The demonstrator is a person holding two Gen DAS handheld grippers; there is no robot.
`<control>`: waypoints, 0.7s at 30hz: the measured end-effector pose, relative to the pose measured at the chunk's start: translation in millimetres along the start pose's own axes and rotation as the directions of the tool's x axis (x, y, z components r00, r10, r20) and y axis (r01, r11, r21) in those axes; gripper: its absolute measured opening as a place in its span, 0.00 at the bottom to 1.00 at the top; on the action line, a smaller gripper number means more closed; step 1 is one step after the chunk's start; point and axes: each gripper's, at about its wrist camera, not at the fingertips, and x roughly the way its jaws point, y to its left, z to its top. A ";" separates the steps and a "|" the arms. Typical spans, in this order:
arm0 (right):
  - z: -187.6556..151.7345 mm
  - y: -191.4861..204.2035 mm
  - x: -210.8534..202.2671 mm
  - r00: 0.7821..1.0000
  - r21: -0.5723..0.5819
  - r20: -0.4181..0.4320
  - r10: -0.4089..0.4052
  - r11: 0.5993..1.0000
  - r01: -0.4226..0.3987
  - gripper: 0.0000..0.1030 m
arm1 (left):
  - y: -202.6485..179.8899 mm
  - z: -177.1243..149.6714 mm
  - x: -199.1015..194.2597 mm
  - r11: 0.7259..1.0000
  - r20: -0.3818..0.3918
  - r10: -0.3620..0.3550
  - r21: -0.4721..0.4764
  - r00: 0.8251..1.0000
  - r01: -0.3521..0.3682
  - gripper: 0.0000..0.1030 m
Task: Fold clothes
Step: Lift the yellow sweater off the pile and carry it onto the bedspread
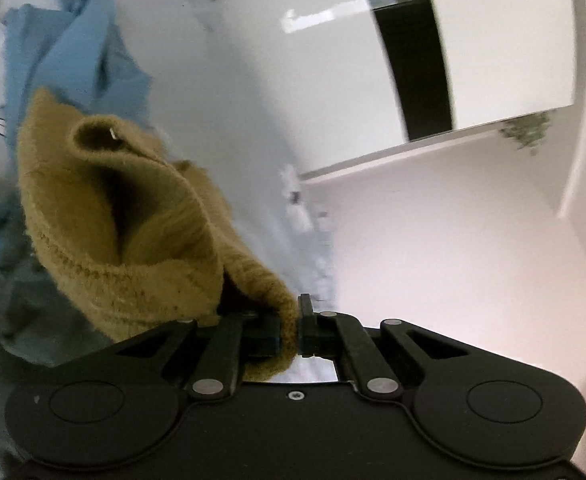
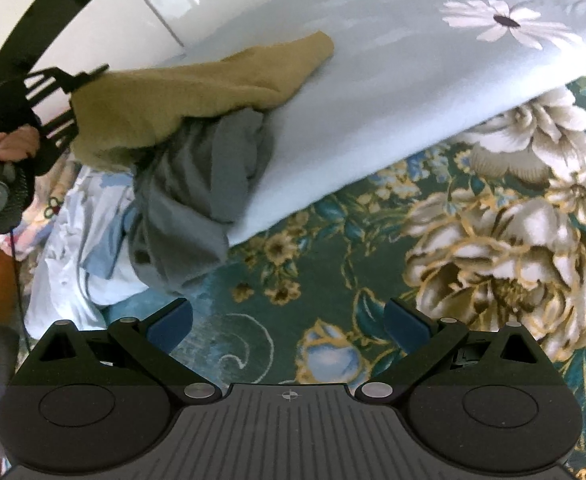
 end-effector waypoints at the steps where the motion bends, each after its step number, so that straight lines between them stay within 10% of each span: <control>1: 0.7 2.2 -3.7 1.000 -0.004 0.007 0.001 1.000 -0.001 1.00 | -5.8 -2.1 -3.6 1.000 -0.001 -0.021 -0.001 1.000 0.021 0.03; 21: -35.8 41.7 -102.3 0.993 -0.028 0.114 0.008 1.000 -0.005 1.00 | -66.8 -74.5 -208.6 0.981 0.078 -0.191 0.002 0.978 0.192 0.01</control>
